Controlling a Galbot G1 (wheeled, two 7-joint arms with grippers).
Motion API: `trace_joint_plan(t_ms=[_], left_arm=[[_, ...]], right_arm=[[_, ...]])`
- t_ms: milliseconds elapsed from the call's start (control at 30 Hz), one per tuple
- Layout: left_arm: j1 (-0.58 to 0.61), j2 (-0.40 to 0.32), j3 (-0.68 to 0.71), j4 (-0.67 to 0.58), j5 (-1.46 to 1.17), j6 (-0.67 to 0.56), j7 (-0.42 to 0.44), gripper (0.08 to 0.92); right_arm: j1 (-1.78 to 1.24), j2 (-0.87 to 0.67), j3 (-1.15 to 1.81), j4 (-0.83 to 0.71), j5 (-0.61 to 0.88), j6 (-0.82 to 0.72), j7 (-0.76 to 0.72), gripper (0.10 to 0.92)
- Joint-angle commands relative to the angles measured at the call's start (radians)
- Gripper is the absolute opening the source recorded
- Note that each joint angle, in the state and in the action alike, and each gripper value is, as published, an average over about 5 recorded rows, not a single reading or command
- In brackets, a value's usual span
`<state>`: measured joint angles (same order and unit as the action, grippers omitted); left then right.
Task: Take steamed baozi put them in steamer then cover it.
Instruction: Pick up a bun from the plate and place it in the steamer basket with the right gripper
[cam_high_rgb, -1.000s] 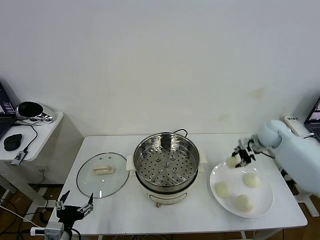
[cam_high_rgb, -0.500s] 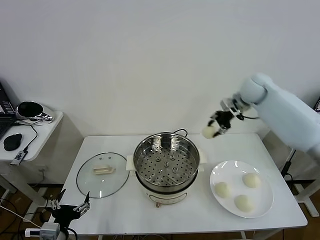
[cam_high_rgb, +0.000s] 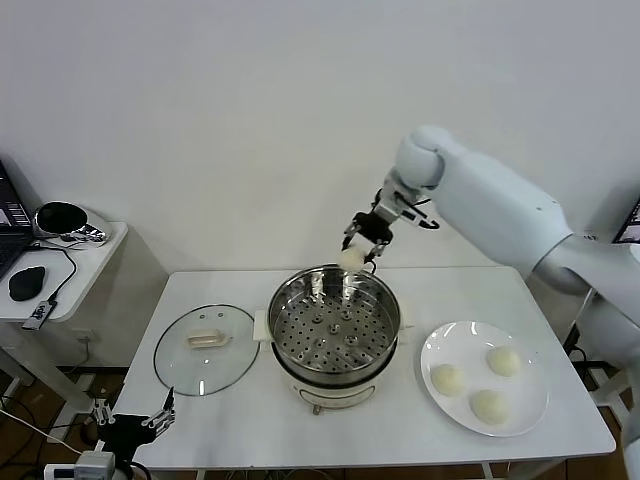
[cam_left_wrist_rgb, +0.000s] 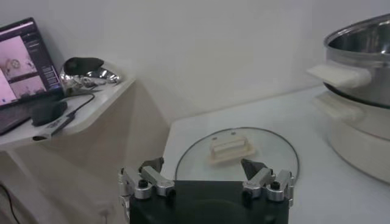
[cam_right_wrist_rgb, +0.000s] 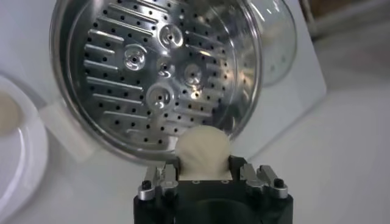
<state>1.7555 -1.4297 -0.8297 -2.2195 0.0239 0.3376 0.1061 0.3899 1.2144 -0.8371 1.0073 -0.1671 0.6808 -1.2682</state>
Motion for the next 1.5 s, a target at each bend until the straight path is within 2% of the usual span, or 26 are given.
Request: trace_joint_plan(t_ms=[33, 500, 1067, 1167, 1333, 1500], left_arm=[[0.017, -0.007, -0.002, -0.013, 0.005, 0.0, -0.001, 0.823], [0.024, -0.009, -0.005, -0.012, 0.002, 0.0, -0.001, 0.823], [0.003, -0.009, 0.002, 0.015, 0.001, 0.001, 0.0, 0.823], [0.001, -0.009, 0.003, 0.017, 0.002, 0.001, 0.001, 0.823], [-0.001, -0.01, 0.005, 0.02, 0.002, 0.002, 0.001, 0.823], [-0.001, -0.011, 0.006, 0.018, 0.001, 0.001, 0.0, 0.823]], right_arm=[[0.003, 0.073, -0.048, 0.01, -0.12, 0.149, 0.066, 0.509], [-0.084, 0.133, -0.018, -0.093, -0.304, 0.149, 0.149, 0.509], [-0.127, 0.142, -0.029, -0.123, -0.282, 0.148, 0.14, 0.518], [-0.124, 0.138, -0.032, -0.118, -0.244, 0.148, 0.119, 0.562], [-0.108, 0.121, -0.035, -0.081, -0.134, 0.144, 0.055, 0.703], [-0.077, 0.081, -0.013, -0.003, -0.118, 0.036, -0.026, 0.81]])
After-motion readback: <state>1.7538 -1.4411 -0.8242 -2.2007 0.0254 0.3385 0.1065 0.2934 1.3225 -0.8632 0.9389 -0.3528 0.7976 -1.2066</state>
